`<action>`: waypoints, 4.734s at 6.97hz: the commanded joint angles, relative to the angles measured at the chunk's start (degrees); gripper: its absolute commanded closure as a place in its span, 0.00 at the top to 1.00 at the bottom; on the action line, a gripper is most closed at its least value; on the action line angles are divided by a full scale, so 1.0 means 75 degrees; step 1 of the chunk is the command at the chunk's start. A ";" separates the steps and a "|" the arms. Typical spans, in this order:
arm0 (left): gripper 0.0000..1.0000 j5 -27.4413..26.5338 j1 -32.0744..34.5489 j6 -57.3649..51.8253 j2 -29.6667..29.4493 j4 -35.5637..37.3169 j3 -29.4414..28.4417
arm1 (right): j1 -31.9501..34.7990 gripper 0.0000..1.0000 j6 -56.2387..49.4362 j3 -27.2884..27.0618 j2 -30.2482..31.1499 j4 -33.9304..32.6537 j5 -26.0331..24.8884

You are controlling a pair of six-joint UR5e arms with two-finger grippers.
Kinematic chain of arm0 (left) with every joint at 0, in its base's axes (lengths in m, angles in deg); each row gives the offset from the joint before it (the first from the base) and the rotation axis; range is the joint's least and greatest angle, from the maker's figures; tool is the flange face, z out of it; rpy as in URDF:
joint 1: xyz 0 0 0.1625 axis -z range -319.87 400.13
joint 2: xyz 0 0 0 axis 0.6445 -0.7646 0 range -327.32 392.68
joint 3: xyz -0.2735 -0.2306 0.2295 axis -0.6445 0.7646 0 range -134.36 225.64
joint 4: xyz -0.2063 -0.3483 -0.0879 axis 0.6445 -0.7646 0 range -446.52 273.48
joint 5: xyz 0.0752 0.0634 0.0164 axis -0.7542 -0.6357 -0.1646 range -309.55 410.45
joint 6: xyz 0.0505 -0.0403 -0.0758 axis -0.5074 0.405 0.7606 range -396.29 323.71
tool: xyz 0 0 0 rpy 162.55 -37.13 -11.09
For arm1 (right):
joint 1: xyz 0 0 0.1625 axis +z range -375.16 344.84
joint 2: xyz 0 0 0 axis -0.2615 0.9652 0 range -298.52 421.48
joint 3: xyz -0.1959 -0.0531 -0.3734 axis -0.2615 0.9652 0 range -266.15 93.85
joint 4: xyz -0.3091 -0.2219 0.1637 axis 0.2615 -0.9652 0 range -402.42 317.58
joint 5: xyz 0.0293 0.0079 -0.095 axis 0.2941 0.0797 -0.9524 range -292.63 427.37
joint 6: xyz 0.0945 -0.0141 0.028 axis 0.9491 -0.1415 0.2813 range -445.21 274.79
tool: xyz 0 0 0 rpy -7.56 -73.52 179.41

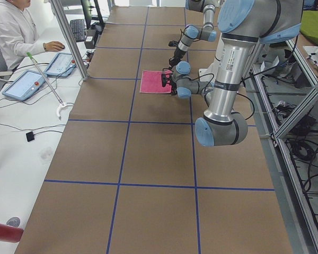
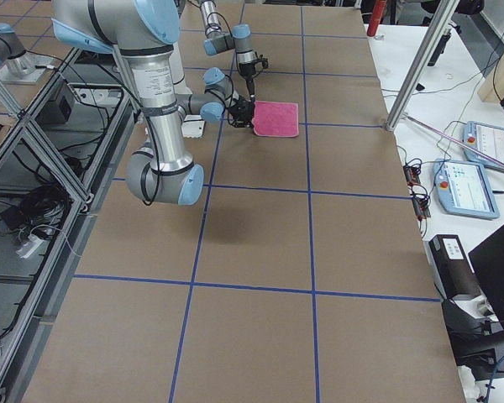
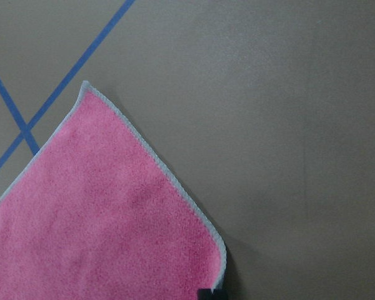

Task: Fold towel twice with both arms
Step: 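Close both grippers on the near corners of the towel, then lift the near edge with both grippers and fold it toward the far edge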

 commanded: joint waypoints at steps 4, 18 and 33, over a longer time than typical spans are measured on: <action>0.69 -0.0016 -0.0123 0.0000 -0.0001 -0.0009 -0.0025 | -0.0023 0.00 0.0000 -0.0006 0.0004 0.0000 -0.0004; 0.28 0.0113 -0.0077 -0.0410 0.0093 -0.0102 0.0103 | -0.0035 0.00 -0.0012 -0.0006 0.0016 0.0000 -0.0109; 0.00 0.0254 -0.0088 -0.0351 0.0293 0.0015 0.1089 | -0.0050 0.00 -0.0070 -0.0840 0.0532 -0.0023 -0.0344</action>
